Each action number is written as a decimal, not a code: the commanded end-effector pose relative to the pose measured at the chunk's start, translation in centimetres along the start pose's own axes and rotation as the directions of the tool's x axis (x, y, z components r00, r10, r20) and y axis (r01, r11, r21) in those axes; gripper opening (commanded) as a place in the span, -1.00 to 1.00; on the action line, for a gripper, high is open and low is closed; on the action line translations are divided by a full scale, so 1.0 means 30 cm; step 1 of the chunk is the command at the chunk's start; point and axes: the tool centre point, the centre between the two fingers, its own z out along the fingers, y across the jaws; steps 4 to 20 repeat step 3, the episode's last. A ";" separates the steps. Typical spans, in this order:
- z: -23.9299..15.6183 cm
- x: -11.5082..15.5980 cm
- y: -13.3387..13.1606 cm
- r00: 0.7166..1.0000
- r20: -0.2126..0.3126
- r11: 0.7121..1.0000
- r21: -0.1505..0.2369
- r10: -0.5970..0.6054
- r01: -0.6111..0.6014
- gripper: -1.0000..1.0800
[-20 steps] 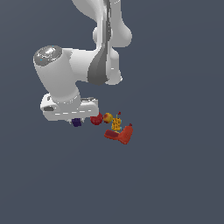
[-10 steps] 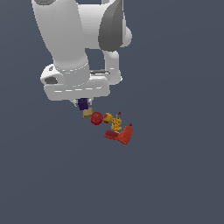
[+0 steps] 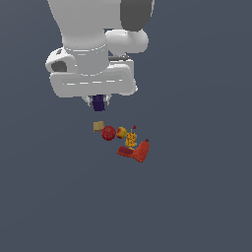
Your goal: Pick up a designated object from a clutter of objects.
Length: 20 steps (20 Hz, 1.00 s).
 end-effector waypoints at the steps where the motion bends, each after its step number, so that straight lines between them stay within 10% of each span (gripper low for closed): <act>1: -0.018 -0.001 -0.008 1.000 0.001 1.000 0.000 0.000 0.000 -1.00; 20: -0.022 -0.001 -0.010 1.000 0.001 1.000 0.000 0.000 0.000 -1.00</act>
